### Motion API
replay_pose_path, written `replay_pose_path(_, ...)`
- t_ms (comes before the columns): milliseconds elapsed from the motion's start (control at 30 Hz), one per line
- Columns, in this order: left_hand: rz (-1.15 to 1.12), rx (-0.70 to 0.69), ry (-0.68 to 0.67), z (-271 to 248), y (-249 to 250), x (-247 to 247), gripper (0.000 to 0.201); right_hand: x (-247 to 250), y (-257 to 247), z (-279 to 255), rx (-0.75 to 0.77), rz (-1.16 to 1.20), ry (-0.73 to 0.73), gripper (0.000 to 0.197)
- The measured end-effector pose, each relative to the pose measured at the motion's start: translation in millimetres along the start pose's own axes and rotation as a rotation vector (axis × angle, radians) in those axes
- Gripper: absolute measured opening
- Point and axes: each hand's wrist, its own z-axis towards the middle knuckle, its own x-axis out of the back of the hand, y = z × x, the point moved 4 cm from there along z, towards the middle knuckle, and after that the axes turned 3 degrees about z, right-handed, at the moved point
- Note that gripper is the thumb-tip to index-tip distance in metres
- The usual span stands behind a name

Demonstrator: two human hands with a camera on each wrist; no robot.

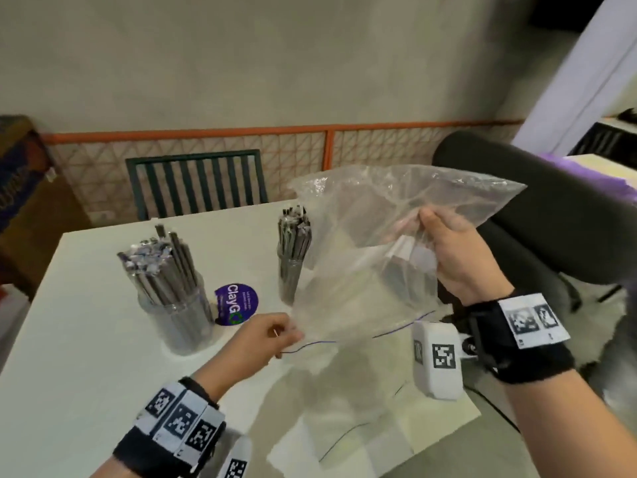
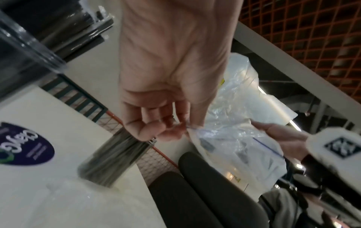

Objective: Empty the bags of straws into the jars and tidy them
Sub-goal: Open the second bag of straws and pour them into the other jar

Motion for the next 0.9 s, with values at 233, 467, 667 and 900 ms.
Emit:
replay_pose_path(233, -0.258, -0.076, -0.029, 10.9, 59.3, -17.8, 0.049, -4.8, 10.3, -18.0, -0.018, -0.092, -0.056, 0.025)
replay_pose_path(467, -0.670, 0.031, 0.358, 14.3, 66.9, -8.3, 0.026, 5.3, 103.0, -63.7, -0.208, -0.676, -0.223, 0.024)
replay_pose_path(667, -0.394, 0.228, 0.395, 13.5, 9.2, -17.2, 0.035, 49.3, 138.3, -67.0, -0.419, -0.427, -0.185, 0.035)
replay_pose_path(900, -0.265, 0.435, 0.214, 35.4, -56.5, -64.3, 0.102, 61.5, 197.9, -56.5, -0.739, -0.282, -0.101, 0.026)
